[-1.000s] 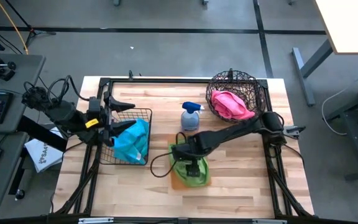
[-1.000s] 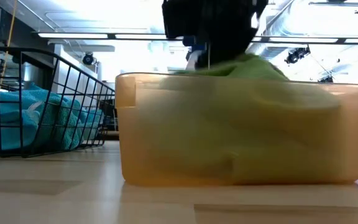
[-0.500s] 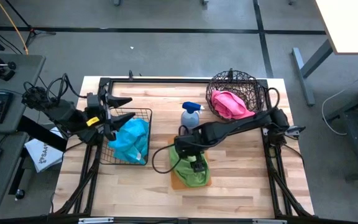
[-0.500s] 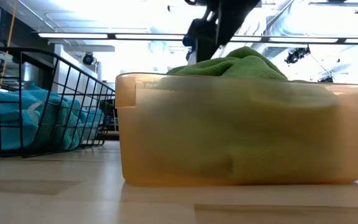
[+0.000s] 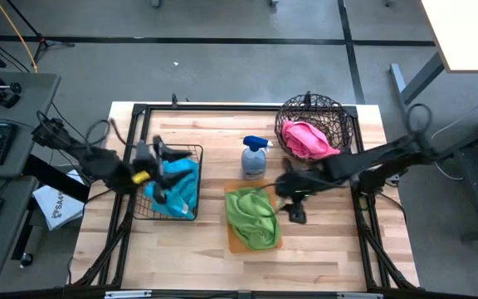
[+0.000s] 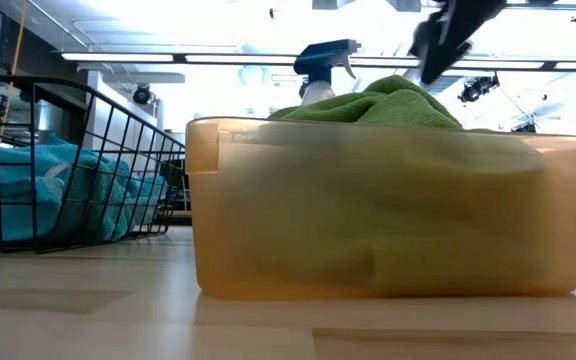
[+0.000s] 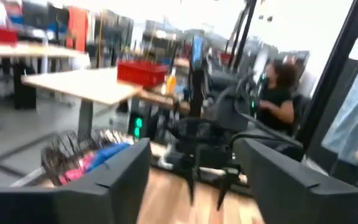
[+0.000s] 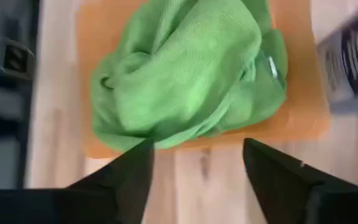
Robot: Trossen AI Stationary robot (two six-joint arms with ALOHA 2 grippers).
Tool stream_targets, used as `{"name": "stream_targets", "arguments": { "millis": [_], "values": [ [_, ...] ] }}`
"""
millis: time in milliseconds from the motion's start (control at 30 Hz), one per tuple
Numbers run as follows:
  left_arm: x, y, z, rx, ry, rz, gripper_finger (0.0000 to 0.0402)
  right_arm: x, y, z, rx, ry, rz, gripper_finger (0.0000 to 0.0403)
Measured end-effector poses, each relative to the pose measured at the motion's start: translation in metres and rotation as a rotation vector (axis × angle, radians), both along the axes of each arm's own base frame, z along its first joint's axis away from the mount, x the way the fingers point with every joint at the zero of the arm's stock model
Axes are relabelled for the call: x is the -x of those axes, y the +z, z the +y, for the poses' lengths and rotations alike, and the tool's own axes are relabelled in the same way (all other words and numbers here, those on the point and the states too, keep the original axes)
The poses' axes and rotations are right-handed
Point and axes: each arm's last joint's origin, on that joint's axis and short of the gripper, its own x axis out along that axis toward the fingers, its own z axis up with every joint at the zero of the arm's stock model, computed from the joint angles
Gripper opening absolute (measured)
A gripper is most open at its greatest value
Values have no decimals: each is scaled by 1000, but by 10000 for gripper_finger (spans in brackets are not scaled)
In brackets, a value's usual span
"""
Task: Sort microfiber towel by color & place in baskets
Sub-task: Return to Home Position
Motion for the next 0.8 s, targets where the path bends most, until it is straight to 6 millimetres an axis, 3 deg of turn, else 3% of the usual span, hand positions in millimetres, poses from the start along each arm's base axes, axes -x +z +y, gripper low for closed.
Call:
{"name": "stream_targets", "arguments": {
  "millis": [100, 267, 333, 433, 667, 800],
  "values": [
    [14, -6, 17, -21, 44, -28, 184, 30, 3, -4, -54, -129, -83, 177],
    [34, -47, 43, -51, 92, -23, 47, 60, 23, -5, -131, -346, -273, 24],
    [41, -69, 50, -27, 78, -64, 13, 68, 36, -4, -151, -403, -372, 16],
    [50, -105, 57, -2, 55, -141, 16, 80, 48, -5, -159, -449, -444, 18],
    [72, -169, 69, 40, 69, -296, 3, 96, 44, -8, -257, -513, -296, 6],
    [75, -174, 72, 51, 76, -241, 1, 99, 41, -2, -239, -470, -279, 1]
  ]
}}
